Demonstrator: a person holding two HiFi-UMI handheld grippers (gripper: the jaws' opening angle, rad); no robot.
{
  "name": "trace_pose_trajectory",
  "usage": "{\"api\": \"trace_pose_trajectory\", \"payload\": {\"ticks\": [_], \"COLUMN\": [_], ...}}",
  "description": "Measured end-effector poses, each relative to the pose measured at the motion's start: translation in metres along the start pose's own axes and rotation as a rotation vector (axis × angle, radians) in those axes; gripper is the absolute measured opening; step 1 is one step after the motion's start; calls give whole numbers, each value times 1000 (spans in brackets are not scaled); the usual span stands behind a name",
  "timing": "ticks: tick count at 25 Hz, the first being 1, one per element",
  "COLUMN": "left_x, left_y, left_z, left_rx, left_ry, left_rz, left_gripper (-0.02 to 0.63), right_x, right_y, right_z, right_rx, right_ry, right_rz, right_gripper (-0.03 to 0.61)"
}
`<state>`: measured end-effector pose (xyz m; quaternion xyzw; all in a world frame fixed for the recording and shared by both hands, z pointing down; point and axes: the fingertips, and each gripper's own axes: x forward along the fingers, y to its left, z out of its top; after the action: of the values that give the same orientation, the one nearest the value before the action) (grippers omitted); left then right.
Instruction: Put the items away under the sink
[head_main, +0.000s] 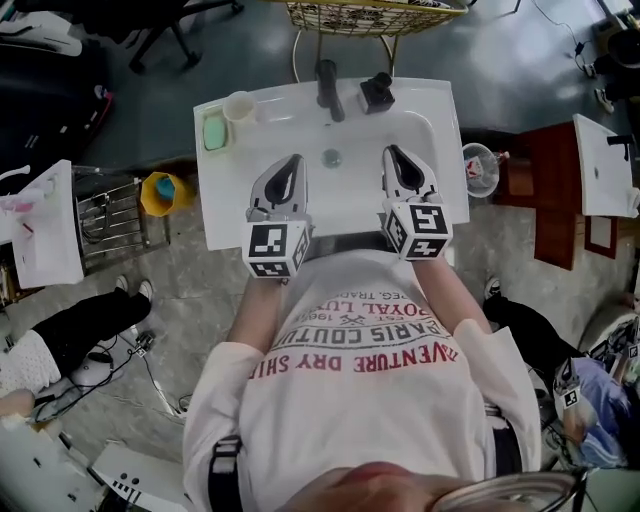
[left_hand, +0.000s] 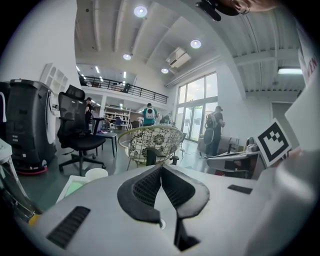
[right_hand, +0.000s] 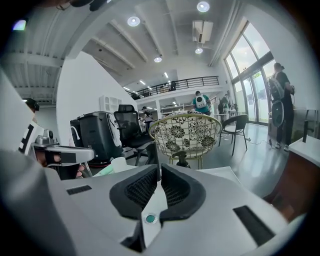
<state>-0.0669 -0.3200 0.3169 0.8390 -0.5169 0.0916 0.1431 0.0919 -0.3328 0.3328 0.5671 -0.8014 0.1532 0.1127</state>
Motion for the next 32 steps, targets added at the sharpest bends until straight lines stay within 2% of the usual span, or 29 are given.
{"api": "trace_pose_trajectory", "payload": {"ticks": [3,4,5,6,12,15,22,29,32], "left_x": [15,19,24,30,64,78,108,120,122], "left_y": [5,7,9,10,16,19,29,41,38], "left_z": [-3,-4,-6,-8,-25,-39,-70,-77,-81], "left_rx": [-20,-27,-34,-39,-1,-29,-35,-86,-103], "left_ry": [17,21,25,31,68,89,140,148,159], "left_rz": [33,43,51,57,66,85,81,125,134], "left_gripper": [23,23,23,23,23,23,23,23,23], "right_x": [19,26,34,42,96,121,179,210,216], "right_y": [-12,-15,-17,-20,-45,-56,-78,-81,-87], "right_z": [-3,-4,-5,-6,-20,-34,-69,-82,-89], "right_rx": [17,21,25,28,-29,-83,-84,-115,-96], "right_ry": [29,36,43,48,55,36,70,90,113], "right_rz": [19,33,46,53,32,23,-9,-16,-24], "right_gripper": [29,82,214,269,359,379,397,397,397]}}
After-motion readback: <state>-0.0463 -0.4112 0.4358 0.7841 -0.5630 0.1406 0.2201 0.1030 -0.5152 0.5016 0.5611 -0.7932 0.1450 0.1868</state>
